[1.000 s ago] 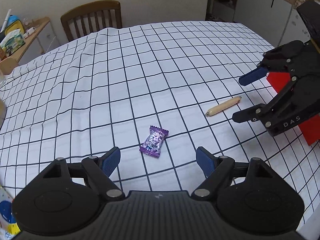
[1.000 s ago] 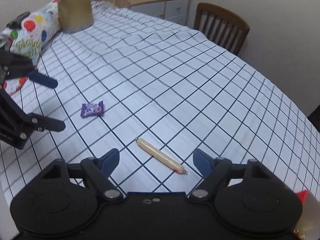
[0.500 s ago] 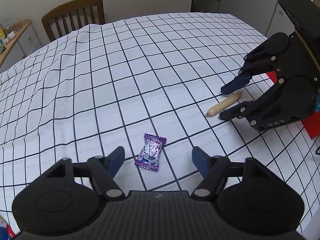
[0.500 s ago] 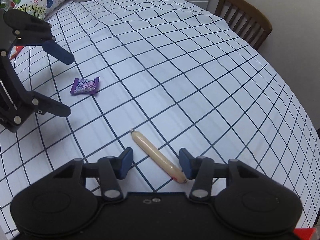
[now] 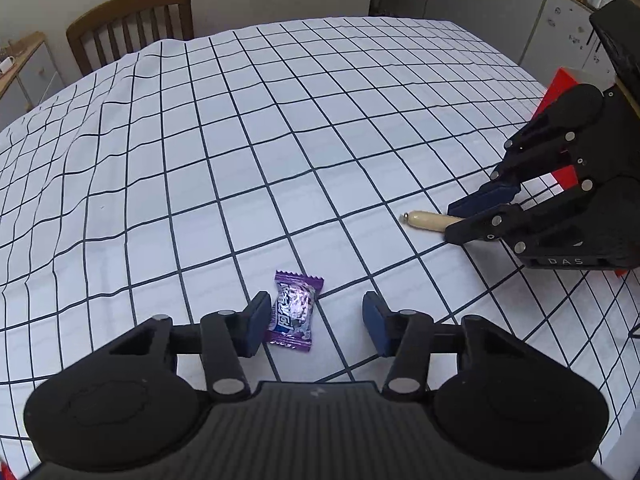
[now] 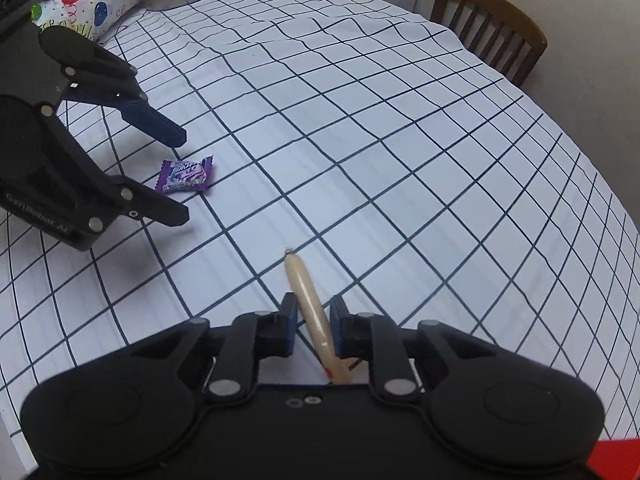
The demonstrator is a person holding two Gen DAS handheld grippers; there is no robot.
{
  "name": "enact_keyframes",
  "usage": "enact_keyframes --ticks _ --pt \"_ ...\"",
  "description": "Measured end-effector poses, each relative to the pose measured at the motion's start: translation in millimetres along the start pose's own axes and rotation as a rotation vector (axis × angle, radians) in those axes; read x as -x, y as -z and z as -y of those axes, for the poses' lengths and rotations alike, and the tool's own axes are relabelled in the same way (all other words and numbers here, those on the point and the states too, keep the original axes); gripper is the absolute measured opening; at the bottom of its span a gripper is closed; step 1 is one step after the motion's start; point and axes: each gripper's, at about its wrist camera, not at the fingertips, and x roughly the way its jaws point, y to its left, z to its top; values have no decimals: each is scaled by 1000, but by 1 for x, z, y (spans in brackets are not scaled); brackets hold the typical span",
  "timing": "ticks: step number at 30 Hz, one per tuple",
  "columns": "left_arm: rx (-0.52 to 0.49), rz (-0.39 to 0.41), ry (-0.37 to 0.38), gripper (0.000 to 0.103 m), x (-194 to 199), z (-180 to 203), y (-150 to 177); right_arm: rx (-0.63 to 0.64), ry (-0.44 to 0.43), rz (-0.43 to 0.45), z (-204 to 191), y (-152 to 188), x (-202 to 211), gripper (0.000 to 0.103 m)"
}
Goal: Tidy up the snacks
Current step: 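Grasp the tan sausage stick with the right gripper, then grasp the purple wrapped candy with the left gripper while the right gripper holds the sausage stick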
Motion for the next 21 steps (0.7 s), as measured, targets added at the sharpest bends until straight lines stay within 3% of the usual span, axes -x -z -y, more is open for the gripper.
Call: enact_keyframes --ticks 11,15,21 --pt "41 -9 -26 33 -3 -6 -2 -136 35 28 -11 13 7 8" --pt "58 -9 -59 16 -4 -5 -1 -193 62 44 -14 18 9 8" --pt "100 -3 -68 11 1 -1 5 -305 82 77 -19 31 16 8"
